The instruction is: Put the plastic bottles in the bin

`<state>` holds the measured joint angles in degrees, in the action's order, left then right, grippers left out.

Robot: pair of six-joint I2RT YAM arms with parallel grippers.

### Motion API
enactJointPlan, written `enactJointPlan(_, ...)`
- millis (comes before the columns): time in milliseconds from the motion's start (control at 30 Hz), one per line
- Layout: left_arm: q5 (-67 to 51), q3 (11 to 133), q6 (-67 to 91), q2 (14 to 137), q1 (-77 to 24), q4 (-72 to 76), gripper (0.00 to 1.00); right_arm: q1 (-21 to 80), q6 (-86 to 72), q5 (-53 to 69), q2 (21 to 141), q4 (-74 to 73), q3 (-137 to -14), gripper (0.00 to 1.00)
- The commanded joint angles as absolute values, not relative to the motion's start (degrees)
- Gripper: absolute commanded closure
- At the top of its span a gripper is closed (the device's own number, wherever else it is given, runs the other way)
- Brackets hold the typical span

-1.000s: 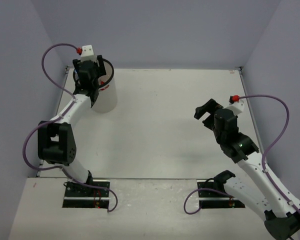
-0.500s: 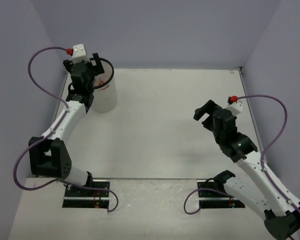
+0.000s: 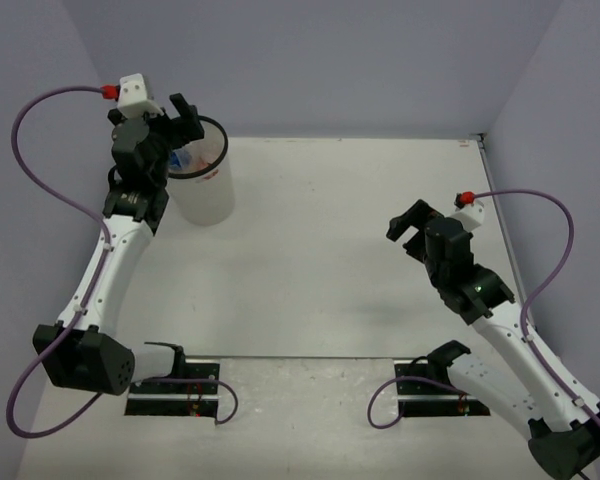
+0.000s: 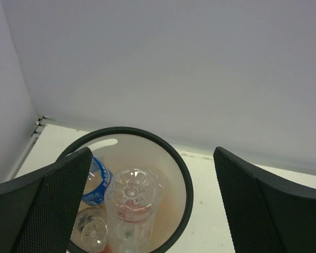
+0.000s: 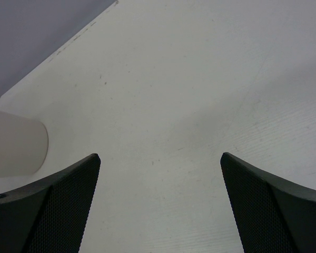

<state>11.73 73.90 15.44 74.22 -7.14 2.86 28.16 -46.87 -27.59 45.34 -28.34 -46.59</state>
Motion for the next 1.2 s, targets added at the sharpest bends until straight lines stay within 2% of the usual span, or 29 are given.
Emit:
enactJointPlan(0, 9.93, 74.41, 20.89, 69.58, -6.86, -6.66, 0.0, 28.04, -47.55, -30.11, 44.82, -28.04, -46.01, 0.01)
enactJointPlan(300, 7.85, 57.3, 24.86, 56.11, -6.86, -9.13, 0.0, 28.04, -46.93, -29.96, 43.61, -27.26, -43.31, 0.01)
enactJointPlan(467, -2.78, 44.38, 24.71, 50.11, -6.86, -5.62, 0.0, 28.04, -46.14, -29.55, 40.35, -24.57, -38.94, 0.01)
enactJointPlan(533, -2.03, 41.18, 26.27, 49.06, -6.94, -5.0, 0.0, 28.04, -46.23, -29.41, 39.42, -23.44, -36.89, 0.01)
enactJointPlan(1167, -0.26, 40.19, 26.28, 49.27, -6.94, -6.09, 0.0, 28.04, -40.37, -18.45, 33.37, -14.6, -33.49, 0.01)
